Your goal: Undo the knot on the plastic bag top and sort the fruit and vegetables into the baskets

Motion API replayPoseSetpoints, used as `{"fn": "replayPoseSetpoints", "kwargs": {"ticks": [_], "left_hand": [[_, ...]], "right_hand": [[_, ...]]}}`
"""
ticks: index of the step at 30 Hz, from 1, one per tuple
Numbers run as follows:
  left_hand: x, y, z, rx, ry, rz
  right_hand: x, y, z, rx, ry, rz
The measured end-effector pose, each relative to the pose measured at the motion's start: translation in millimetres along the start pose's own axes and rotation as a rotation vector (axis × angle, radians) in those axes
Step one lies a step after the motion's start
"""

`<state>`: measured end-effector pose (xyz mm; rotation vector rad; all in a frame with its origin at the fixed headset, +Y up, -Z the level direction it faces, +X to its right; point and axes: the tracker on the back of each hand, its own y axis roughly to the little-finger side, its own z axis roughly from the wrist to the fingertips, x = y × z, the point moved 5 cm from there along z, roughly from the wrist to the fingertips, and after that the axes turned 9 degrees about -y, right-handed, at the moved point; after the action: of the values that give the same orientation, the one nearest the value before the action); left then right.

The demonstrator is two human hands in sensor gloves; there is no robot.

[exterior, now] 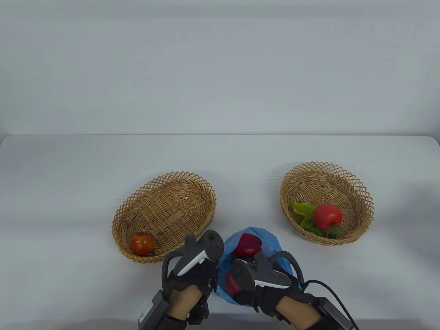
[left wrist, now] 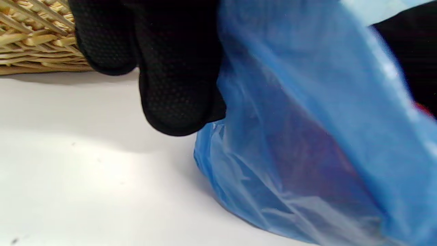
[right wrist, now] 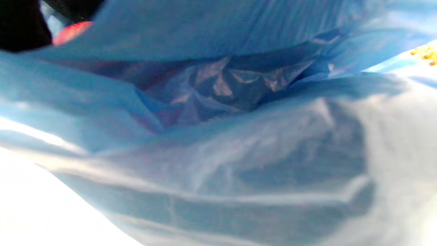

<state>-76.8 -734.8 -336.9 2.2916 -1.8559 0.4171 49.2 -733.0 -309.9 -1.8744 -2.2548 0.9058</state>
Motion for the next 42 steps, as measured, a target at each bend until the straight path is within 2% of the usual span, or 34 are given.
{"fn": "replayPoseSetpoints", "kwargs": {"ticks": [6,13,20,22,26,28,31,35,38,42], "left_hand": [[0.3,0.3,-0.2,-0.005,0.005,0.005],[-5.7,3.0,-2.3,-0.013,-0.031,0.001],[-9.1,5.3,-2.9,-0.020,-0.046,-0.010],[-9.5,4.1,-3.8,-0.012,-0.048,-0.014],[-15.5,3.4,-7.4,0.008,-0.063,-0.049],[-25.8,4.2,-12.7,0.030,-0.098,-0.103],[-39.3,1.8,-22.1,0.094,-0.135,-0.198],[-60.8,-7.2,-42.6,0.212,-0.234,-0.292],[-69.8,-17.4,-55.5,0.295,-0.283,-0.299],[-67.5,-36.7,-67.3,0.426,-0.265,-0.331]], "right_hand": [[-7.8,-1.4,5.4,-0.006,-0.013,0.012],[-1.3,11.2,3.5,0.009,-0.008,0.103],[25.6,45.0,-17.7,0.061,0.116,0.413],[33.3,57.1,-28.1,0.089,0.180,0.559],[45.7,71.6,-44.1,0.100,0.298,0.685],[50.3,79.5,-52.2,0.098,0.365,0.766],[50.5,84.6,-54.9,0.086,0.394,0.825],[45.2,88.6,-52.4,0.068,0.385,0.882],[42.1,90.5,-51.5,0.073,0.379,0.934],[41.5,85.8,-50.3,0.152,0.333,1.024]]}}
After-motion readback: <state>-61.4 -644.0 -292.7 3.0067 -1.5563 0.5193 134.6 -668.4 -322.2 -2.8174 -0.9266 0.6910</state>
